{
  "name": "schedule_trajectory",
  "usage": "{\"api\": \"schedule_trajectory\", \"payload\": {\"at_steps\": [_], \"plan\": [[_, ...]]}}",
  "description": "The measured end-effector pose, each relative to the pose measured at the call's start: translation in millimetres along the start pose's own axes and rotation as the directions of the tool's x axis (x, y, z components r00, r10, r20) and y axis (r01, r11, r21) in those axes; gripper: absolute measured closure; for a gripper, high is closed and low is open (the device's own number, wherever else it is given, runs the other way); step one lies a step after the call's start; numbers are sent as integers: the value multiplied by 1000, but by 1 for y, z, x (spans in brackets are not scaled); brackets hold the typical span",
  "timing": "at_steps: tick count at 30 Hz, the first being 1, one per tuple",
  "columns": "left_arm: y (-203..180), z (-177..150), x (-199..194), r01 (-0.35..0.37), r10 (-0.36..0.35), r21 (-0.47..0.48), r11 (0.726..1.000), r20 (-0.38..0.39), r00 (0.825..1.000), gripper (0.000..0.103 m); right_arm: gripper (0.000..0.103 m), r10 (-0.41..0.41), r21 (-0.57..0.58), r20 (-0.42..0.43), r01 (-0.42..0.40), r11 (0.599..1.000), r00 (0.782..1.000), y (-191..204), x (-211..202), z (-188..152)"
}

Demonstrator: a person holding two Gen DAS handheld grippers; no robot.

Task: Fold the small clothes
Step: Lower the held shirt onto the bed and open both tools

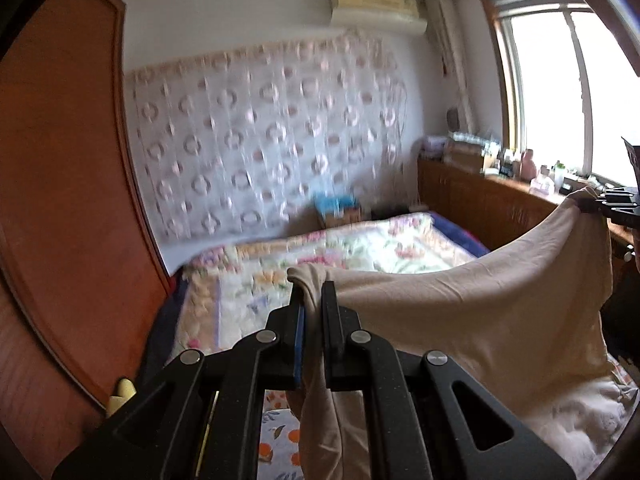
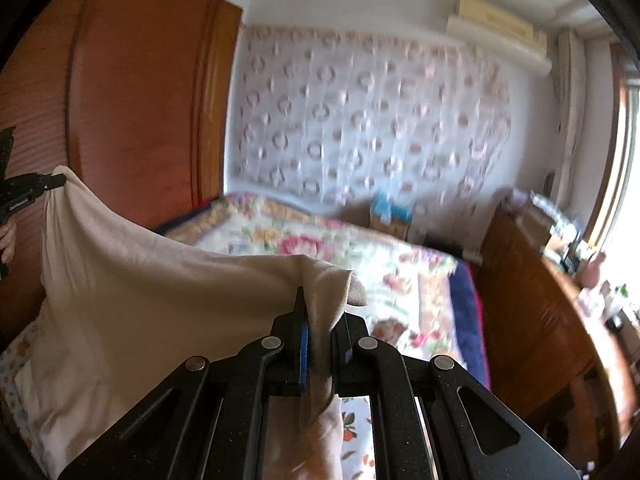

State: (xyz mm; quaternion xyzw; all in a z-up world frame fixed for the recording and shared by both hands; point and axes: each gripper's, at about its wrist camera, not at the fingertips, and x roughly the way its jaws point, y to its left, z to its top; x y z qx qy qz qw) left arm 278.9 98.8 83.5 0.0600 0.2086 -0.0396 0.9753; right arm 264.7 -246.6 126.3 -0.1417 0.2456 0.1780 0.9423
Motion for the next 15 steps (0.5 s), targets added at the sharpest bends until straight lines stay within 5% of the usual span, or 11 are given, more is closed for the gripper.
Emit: {"api": "schedule_trajectory", "payload": {"at_steps": [5,15], "plan": [[-1,-15,75,10,-9,6,1000,-106,994,95,95,4,27,-119,-1,1000,993,-22,84,43],[1,-48,151,33,-33,-1,999,-248,968,95,95,24,88,-270,0,996,963,-33,160,56]]}}
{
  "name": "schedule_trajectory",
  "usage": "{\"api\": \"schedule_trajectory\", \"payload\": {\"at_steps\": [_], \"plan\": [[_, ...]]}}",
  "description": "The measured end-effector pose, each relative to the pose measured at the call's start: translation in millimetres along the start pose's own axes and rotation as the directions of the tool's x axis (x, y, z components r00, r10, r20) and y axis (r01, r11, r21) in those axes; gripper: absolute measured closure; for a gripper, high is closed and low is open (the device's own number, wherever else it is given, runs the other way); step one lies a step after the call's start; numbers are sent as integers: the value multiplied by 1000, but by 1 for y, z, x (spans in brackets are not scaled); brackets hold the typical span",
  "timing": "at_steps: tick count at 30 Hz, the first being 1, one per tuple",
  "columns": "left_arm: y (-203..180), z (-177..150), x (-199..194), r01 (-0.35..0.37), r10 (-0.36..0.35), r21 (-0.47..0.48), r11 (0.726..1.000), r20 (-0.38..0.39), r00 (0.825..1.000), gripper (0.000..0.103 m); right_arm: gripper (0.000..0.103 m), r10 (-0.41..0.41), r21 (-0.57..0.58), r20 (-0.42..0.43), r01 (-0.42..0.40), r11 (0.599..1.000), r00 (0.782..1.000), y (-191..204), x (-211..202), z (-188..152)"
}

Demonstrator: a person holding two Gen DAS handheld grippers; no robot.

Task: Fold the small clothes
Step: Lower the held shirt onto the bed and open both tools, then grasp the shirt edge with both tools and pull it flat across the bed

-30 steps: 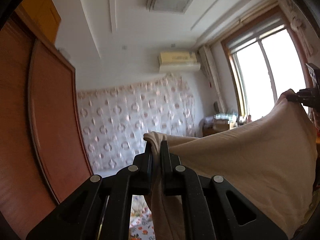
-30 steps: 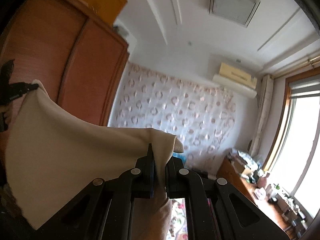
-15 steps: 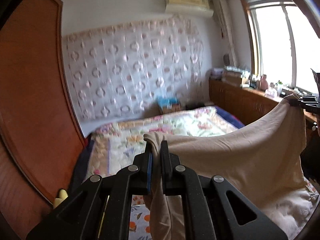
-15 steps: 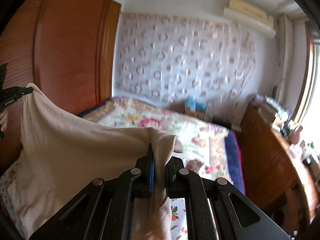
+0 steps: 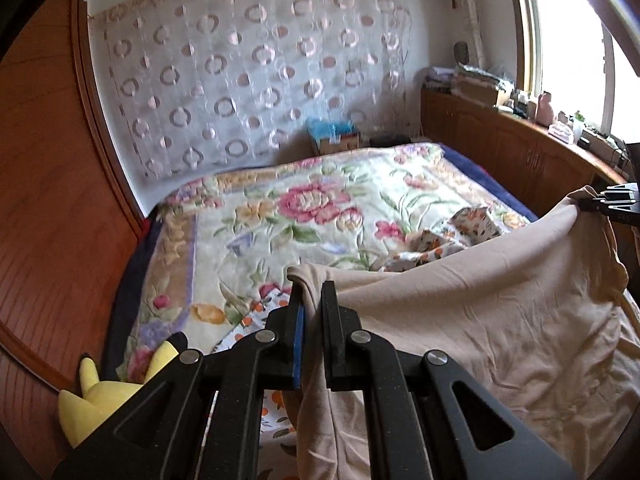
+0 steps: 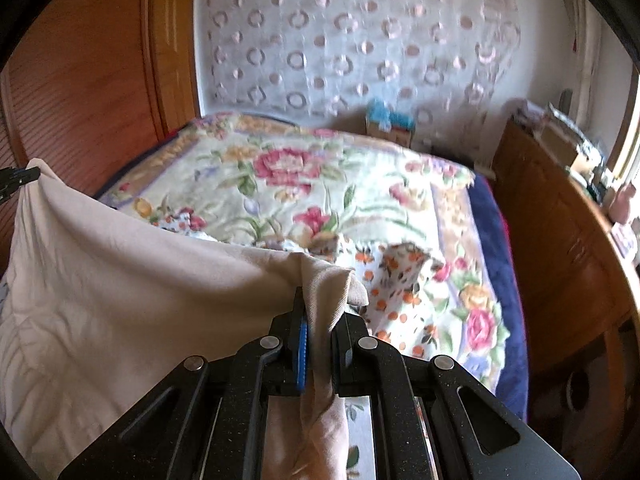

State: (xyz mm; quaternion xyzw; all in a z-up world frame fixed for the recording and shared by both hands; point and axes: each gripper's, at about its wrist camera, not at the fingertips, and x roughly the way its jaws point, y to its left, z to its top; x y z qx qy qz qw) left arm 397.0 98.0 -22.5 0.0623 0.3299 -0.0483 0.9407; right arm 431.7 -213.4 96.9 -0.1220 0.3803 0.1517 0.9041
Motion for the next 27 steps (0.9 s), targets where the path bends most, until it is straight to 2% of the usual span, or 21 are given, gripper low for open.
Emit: {"api": "schedule_trajectory", "payload": {"at_steps": [1,4,5,7,11,12,14,21,27], "plan": [[1,0,5,5,-5,-2,1000,-14,1000,92,95,4,5,-11,-4,1000,1000,2,0,0],[0,-8,9,16,-16,-7,1000,-50,999,80,78,-20,9,-52,21,1000,998,8,0,-5],[-1,-11,8,24,-25,-7,1000,-53,998,72,72,-21,6,-60,21,1000,998,9,-1,-3],[1,-16,6,42,-43,-14,999,-59,997,64,62,-29,1,-61,30,1000,998,14,-14,-9],[2,-36,-11,68,-70,-27,997,-69,995,51,62,-4,31,-29,5,999,1000,20,-66,-38],[1,-44,-20,77,-79,-37,996,-68,995,43,62,8,41,-19,-7,999,1000,21,-82,-42],[1,-54,-24,83,-86,-43,996,-74,994,37,61,36,55,-9,-36,998,999,21,-107,-55],[-2,-94,-35,86,-94,-74,994,-111,989,37,60,52,114,-51,-46,992,997,21,-159,-115],[-1,-115,-29,72,-86,-91,993,-158,984,37,59,38,164,-91,-23,986,995,15,-178,-140]]}}
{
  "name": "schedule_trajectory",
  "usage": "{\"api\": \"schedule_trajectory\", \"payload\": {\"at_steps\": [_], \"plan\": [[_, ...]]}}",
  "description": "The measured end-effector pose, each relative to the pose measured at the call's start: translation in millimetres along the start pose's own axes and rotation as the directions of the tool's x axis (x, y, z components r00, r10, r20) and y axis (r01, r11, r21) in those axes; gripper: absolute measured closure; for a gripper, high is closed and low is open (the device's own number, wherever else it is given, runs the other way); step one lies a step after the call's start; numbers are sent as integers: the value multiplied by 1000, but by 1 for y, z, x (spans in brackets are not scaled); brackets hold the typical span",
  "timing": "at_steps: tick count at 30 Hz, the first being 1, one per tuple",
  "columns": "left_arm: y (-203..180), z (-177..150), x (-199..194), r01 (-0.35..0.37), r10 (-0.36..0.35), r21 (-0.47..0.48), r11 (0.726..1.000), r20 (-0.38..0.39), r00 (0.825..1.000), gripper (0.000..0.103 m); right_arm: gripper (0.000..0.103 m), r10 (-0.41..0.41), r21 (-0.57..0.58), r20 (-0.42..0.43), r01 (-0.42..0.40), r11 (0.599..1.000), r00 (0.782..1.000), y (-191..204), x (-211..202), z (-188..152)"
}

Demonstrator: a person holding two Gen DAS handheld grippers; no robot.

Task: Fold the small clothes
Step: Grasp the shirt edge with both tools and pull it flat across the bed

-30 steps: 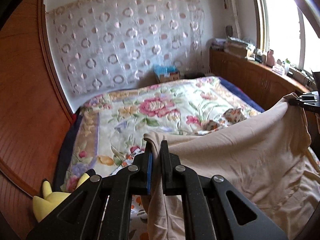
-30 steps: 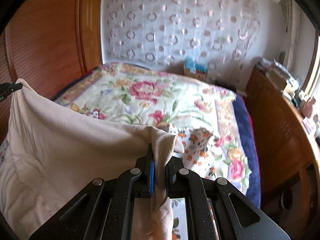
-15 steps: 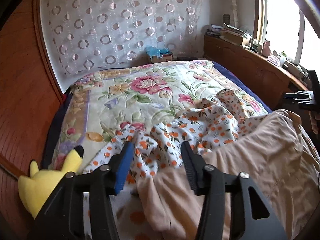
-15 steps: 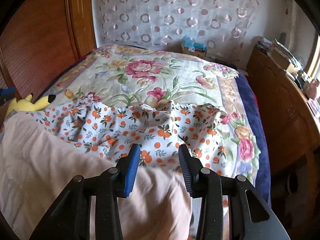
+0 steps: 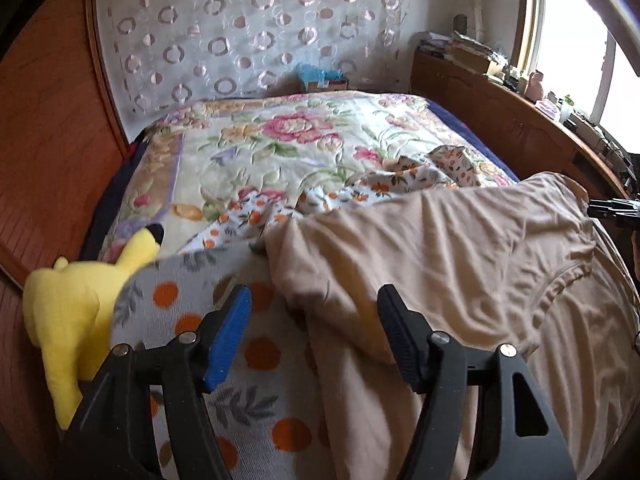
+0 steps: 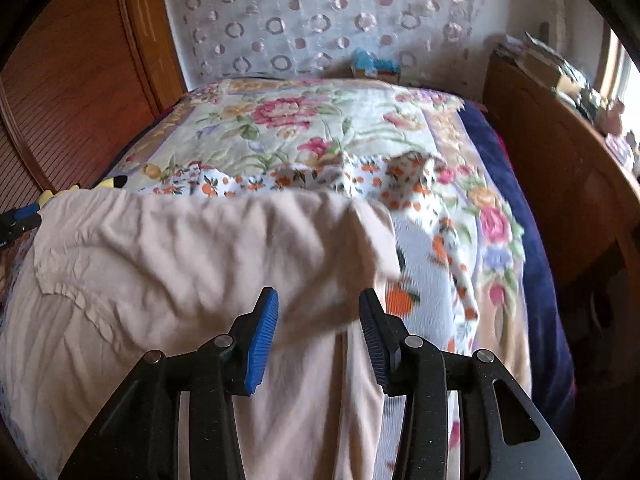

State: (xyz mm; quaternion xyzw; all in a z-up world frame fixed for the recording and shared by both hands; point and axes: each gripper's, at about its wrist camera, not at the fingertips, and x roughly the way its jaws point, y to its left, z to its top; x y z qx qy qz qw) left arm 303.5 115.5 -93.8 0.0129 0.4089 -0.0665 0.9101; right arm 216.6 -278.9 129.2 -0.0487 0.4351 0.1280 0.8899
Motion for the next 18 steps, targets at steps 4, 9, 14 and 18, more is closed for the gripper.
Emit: {"api": "schedule_trajectory", "payload": {"at_steps": [4,9,14,18], "plan": [[5,-6,6,1,-1,-20,1000,-20,1000,37,59,0,18,-17,0,1000,1000,-7,4,0],[6,-5,9,14,-15,-34,999,-29,999,37,53,23,26,-11,-22,999,1000,-9,23,2],[4,-2,7,45,-46,-39,998,-15,999,37,53,24,21,11,-24,999,1000,-2,45,7],[2,6,9,72,-73,-43,996,-14,997,55,53,15,8,23,-15,1000,1000,2,72,11]]}}
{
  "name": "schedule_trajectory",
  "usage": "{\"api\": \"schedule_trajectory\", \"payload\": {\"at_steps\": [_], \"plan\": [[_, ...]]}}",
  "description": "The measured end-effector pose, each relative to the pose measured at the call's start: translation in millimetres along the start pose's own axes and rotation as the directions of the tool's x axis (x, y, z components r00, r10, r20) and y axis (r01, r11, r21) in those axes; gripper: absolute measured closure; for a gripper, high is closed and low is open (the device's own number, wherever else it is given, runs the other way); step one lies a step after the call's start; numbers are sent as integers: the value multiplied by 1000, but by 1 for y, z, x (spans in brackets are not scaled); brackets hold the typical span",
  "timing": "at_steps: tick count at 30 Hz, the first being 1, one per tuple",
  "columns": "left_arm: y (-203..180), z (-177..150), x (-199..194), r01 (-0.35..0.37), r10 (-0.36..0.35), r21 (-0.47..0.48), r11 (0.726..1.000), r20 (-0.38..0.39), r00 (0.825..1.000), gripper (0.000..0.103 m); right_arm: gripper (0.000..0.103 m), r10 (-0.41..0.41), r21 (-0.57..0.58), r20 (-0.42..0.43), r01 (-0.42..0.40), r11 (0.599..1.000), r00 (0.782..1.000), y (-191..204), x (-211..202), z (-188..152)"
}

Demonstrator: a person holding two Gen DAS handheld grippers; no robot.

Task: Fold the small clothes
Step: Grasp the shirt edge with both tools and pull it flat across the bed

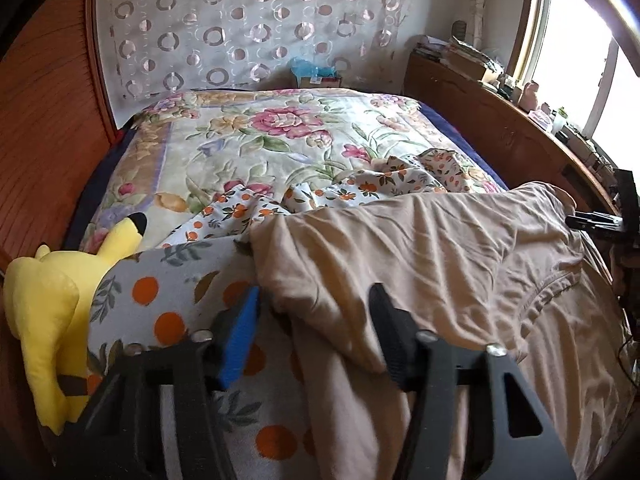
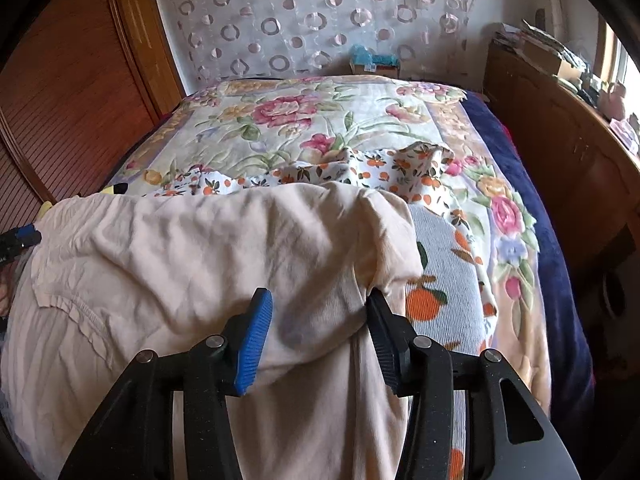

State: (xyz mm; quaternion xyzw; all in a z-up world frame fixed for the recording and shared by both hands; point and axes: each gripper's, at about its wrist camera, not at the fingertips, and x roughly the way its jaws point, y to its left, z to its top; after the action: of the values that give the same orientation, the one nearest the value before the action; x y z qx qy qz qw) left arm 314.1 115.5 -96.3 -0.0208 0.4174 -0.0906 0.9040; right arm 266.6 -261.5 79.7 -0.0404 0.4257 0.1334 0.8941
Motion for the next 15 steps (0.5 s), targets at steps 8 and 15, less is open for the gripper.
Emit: {"api": "schedule_trajectory", "payload": {"at_steps": [8,15], "plan": [[-5,8,6,-20,20,17,1000,-7,1000,97,96,-44,-50,29,45,998,999,4,7,-3],[-14,19,-23,-27,24,23,999,89,996,99,98,-26,-85,104,35,996,994,8,-18,2]]}}
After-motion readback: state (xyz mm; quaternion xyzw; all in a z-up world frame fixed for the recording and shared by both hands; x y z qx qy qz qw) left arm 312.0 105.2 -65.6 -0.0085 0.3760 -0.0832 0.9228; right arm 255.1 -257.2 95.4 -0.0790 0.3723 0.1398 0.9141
